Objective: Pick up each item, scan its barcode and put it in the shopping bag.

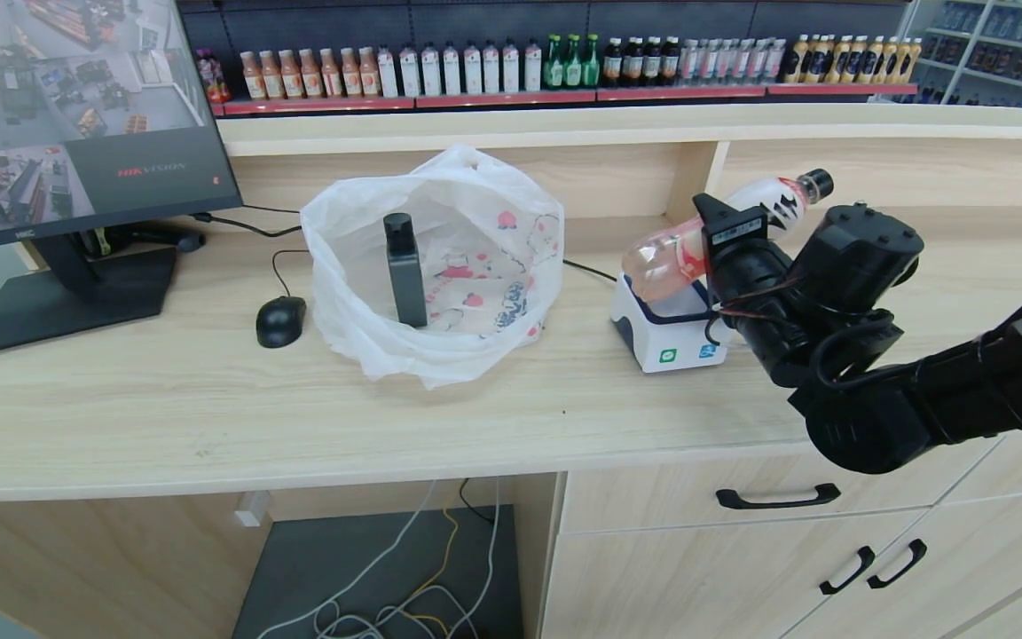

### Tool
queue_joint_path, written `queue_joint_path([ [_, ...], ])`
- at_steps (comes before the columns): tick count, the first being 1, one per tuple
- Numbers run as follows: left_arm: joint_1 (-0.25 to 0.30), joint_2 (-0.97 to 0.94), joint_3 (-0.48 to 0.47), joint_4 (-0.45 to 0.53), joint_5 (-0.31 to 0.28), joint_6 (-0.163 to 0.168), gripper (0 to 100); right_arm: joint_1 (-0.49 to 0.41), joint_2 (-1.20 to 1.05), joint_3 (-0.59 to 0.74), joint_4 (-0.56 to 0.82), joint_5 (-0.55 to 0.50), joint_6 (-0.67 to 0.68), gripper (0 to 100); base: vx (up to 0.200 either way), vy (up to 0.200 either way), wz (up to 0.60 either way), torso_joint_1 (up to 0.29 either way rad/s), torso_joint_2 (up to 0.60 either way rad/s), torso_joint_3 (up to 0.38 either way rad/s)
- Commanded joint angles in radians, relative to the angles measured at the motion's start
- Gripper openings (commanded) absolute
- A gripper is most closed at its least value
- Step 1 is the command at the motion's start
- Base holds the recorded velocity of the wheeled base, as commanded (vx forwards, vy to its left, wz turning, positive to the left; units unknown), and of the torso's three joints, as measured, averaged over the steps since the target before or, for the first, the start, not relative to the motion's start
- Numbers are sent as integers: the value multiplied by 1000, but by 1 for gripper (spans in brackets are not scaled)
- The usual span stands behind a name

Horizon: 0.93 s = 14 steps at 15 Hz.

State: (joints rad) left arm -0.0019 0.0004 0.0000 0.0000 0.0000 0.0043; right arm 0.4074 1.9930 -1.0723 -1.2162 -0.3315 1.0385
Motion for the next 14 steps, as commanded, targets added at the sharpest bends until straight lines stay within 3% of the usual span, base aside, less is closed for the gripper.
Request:
queue_joint_path([
  [1, 0, 0, 0, 0, 0, 0, 100, 1, -5, 2, 0, -1, 0, 0, 0, 0, 0, 0, 0, 0],
  [11, 0, 0, 0, 0, 0, 0, 100, 11, -117, 25, 29, -8, -14, 0, 0, 0, 0, 0, 0, 0],
  [14, 0, 0, 0, 0, 0, 0, 100, 44, -191, 94, 27, -11, -66, 0, 0, 0, 0, 0, 0, 0],
])
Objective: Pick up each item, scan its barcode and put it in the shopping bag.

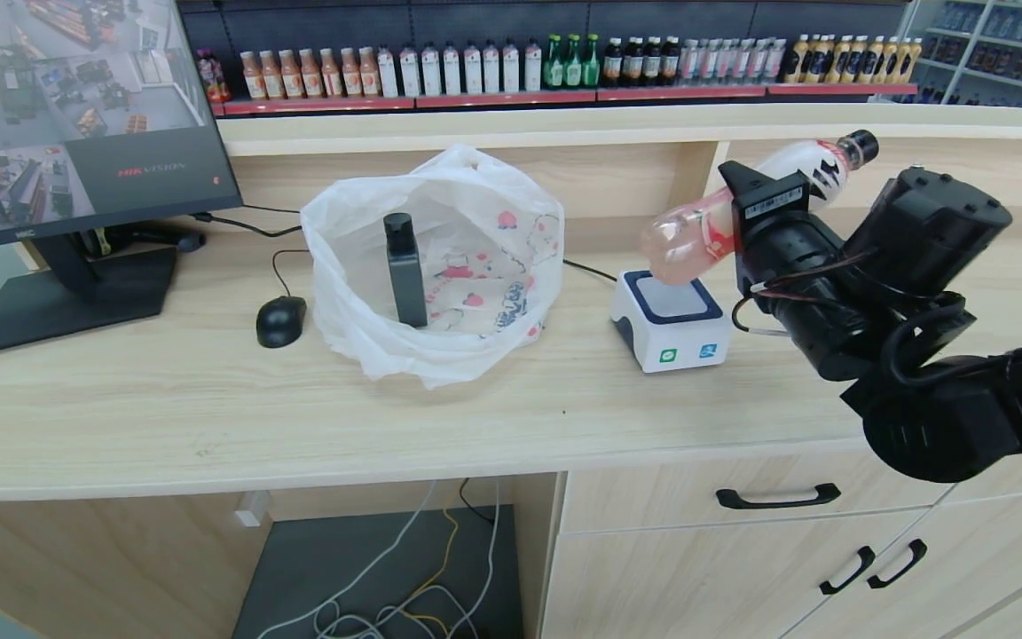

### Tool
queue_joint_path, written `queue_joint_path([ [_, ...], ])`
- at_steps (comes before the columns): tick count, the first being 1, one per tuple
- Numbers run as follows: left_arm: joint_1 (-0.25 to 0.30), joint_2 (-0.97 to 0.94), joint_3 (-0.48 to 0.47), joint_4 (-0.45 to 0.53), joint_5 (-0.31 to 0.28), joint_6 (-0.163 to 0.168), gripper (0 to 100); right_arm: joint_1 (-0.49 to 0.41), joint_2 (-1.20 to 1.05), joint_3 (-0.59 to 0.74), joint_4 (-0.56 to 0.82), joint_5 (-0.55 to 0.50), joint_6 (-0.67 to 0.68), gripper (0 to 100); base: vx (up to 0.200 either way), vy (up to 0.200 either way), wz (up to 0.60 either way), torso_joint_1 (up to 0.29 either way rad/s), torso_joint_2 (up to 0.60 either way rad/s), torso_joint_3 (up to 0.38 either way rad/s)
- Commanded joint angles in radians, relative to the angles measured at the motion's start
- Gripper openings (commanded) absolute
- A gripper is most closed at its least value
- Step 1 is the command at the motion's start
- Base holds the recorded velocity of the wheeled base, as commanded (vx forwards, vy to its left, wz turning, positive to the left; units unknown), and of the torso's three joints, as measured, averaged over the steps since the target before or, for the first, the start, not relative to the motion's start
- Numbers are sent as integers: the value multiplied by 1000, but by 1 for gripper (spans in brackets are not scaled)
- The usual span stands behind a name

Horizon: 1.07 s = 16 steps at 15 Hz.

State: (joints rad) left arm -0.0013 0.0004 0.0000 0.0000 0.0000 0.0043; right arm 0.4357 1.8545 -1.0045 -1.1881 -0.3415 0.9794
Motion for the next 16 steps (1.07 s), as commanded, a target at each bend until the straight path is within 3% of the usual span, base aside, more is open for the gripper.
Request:
queue_joint_path([
  [1, 0, 0, 0, 0, 0, 0, 100, 24, -70, 40, -2, -4, -25, 0, 0, 0, 0, 0, 0, 0],
  [6, 0, 0, 0, 0, 0, 0, 100, 95, -121, 73, -8, -50, -271, 0, 0, 0, 0, 0, 0, 0],
  [12, 0, 0, 0, 0, 0, 0, 100, 209, -110, 106, -64, -8, -827, 0, 0, 0, 0, 0, 0, 0],
  [16, 0, 0, 0, 0, 0, 0, 100, 199, 3, 149, -337, 125, -1048, 0, 0, 0, 0, 0, 0, 0],
])
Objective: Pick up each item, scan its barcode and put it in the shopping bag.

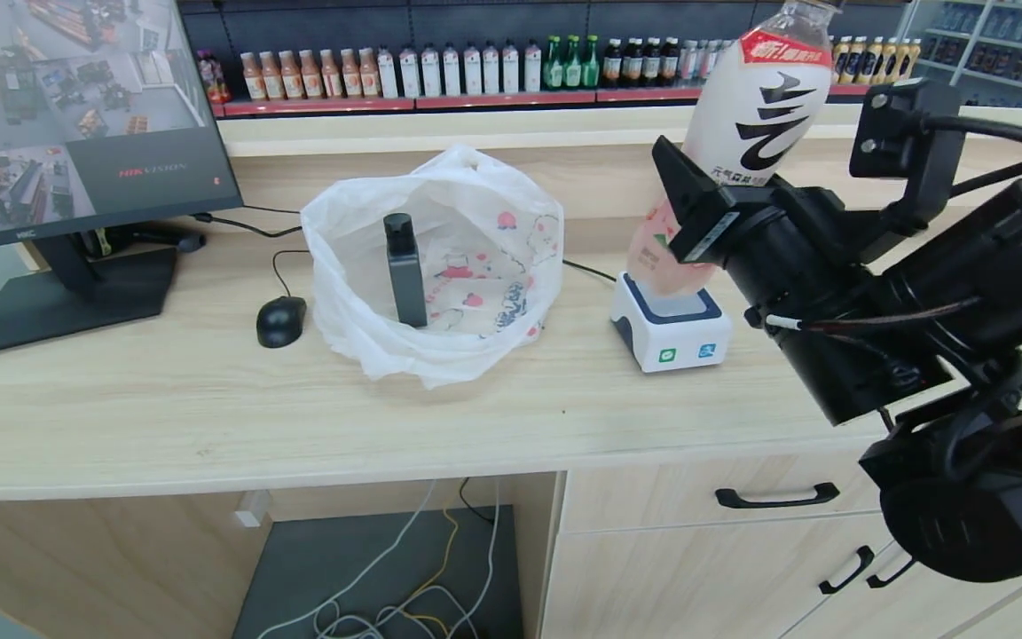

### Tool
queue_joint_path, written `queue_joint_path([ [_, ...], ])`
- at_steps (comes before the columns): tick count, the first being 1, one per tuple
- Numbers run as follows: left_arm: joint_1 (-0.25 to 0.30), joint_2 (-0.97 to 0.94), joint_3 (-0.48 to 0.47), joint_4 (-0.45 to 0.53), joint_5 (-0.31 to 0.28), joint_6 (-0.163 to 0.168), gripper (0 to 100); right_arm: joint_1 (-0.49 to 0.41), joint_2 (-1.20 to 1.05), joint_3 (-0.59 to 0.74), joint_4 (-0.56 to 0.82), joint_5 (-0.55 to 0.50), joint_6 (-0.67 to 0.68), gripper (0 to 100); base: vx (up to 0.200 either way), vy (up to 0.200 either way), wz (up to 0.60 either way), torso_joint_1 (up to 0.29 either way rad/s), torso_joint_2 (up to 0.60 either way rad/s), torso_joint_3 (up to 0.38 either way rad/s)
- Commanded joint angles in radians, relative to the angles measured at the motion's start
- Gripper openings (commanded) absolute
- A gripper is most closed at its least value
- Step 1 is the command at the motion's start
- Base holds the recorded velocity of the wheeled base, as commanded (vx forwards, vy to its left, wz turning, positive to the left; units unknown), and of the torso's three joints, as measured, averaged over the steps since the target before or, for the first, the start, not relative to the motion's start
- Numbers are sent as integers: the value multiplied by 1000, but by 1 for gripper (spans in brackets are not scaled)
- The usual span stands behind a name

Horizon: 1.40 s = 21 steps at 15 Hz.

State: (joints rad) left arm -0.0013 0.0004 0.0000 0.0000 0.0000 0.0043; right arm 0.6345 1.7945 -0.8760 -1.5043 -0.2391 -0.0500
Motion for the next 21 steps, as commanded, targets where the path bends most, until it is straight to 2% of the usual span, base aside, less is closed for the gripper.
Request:
queue_joint_path([
  [1, 0, 0, 0, 0, 0, 0, 100, -10, 75, 29, -65, 43, -39, 0, 0, 0, 0, 0, 0, 0],
  [7, 0, 0, 0, 0, 0, 2, 100, -79, 82, 9, -67, 40, -31, 0, 0, 0, 0, 0, 0, 0],
  [12, 0, 0, 0, 0, 0, 0, 100, -125, 89, 8, -67, 40, 13, 0, 0, 200, 0, 0, 4, 1],
  [21, 0, 0, 0, 0, 0, -3, 100, -130, 103, -6, -67, 40, 21, 0, 0, 200, 0, 1, 4, 2],
])
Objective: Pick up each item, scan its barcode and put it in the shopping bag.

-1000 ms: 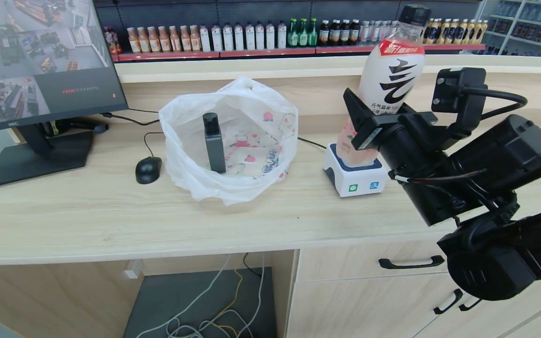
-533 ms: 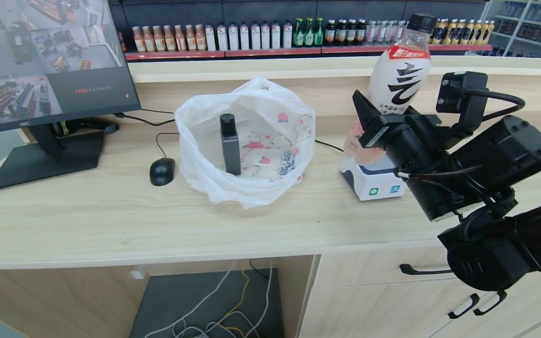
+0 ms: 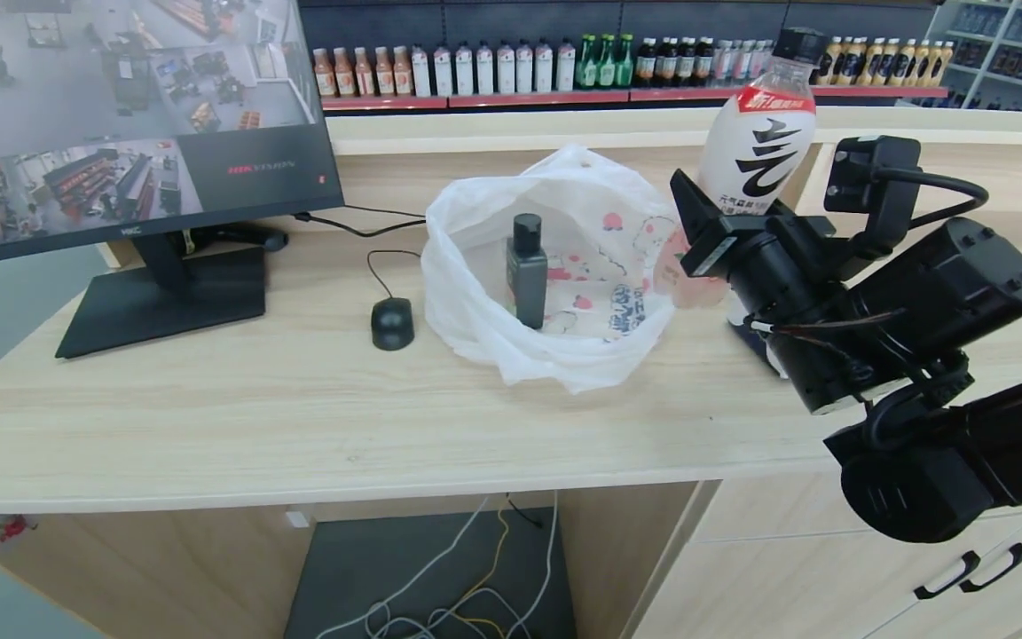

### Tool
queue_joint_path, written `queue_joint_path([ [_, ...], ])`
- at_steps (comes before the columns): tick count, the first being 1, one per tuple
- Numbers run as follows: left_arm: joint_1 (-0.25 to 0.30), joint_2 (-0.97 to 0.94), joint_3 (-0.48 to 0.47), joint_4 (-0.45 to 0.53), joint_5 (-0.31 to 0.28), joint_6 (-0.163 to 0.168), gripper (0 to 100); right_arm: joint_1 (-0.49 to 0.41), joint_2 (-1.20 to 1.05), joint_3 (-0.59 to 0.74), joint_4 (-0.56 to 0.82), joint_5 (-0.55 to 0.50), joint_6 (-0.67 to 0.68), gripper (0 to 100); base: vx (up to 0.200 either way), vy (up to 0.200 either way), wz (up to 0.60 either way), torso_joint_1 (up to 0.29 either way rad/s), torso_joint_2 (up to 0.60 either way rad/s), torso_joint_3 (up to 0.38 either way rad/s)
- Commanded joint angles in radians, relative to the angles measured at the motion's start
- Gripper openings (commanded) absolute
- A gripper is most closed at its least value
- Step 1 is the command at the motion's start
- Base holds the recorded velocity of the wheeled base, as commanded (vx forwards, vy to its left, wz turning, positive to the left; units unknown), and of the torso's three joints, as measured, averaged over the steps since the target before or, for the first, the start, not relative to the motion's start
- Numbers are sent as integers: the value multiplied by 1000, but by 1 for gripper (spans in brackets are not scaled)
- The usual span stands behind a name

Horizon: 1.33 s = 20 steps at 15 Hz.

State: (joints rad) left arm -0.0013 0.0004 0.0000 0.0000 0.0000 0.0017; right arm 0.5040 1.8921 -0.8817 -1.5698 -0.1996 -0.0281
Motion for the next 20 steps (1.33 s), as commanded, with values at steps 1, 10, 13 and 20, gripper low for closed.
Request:
queue_joint_path([
  [1, 0, 0, 0, 0, 0, 1, 100, 2, 7, 0, -1, 0, 0, 0, 0, 200, 0, 2, 2, 2],
  [10, 0, 0, 0, 0, 0, 3, 100, 8, -21, -66, 119, 9, -10, 0, 0, 0, 0, 0, 0, 0],
  [13, 1, 0, 0, 0, 0, 3, 100, -22, -16, -227, 366, 3, -10, 0, 0, 0, 0, 0, 0, 0],
  [20, 0, 0, 0, 0, 0, 3, 100, -39, 82, -392, 527, 11, -10, 0, 0, 0, 0, 0, 0, 0],
])
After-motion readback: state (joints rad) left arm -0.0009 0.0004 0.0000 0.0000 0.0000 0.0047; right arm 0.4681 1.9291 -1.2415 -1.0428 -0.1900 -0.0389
